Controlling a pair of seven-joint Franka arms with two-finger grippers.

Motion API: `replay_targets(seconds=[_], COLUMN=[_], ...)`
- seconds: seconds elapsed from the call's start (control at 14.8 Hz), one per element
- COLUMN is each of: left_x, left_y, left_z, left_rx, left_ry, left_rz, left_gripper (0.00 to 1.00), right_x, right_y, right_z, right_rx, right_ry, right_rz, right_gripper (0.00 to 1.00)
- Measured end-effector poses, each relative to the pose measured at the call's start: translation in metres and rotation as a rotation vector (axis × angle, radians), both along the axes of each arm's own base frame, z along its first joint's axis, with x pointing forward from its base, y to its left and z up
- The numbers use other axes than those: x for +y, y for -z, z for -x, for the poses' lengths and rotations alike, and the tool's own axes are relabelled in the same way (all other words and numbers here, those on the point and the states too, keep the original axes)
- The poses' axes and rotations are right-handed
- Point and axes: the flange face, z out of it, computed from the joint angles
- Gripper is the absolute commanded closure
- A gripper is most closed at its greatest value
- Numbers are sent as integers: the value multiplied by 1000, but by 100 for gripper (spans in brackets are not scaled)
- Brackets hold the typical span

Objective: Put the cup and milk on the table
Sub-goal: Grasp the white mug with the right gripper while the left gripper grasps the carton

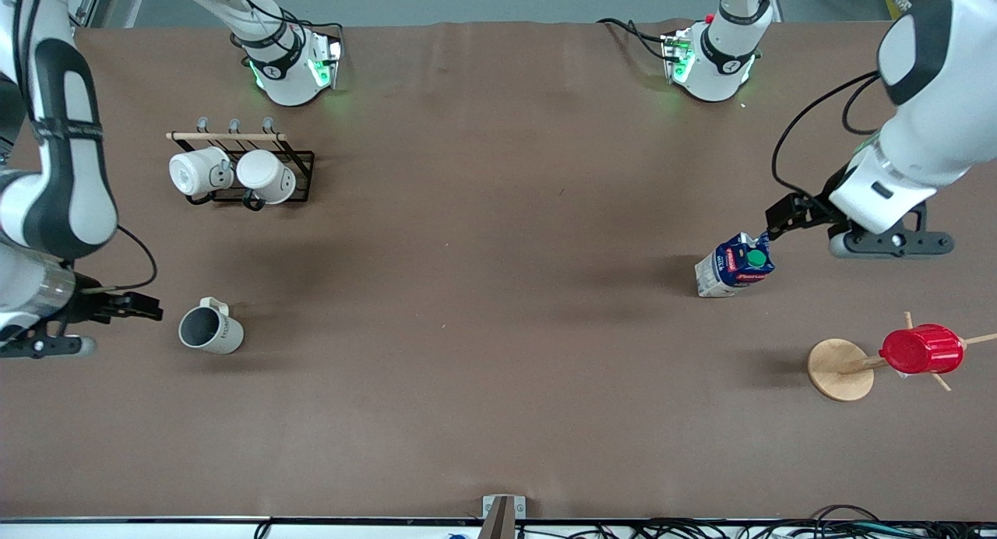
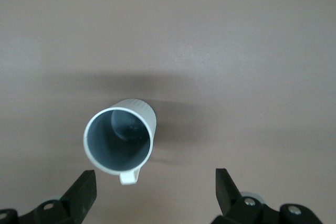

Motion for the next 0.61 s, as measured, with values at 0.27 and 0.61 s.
replay_targets(seconds=[0.27,0.61], left_x=[8,12], left_y=[52,94], left_z=[-2,-6], left_rx=[21,32], left_ry=[-15,-24], left_rz=[3,9], left_gripper=[4,4], right_x=[2,12], right_y=[60,88], right_z=[-6,-5], right_rx=[-10,-17], right_ry=[-6,-13], right_rz=[-5,-7], right_gripper=[1,58])
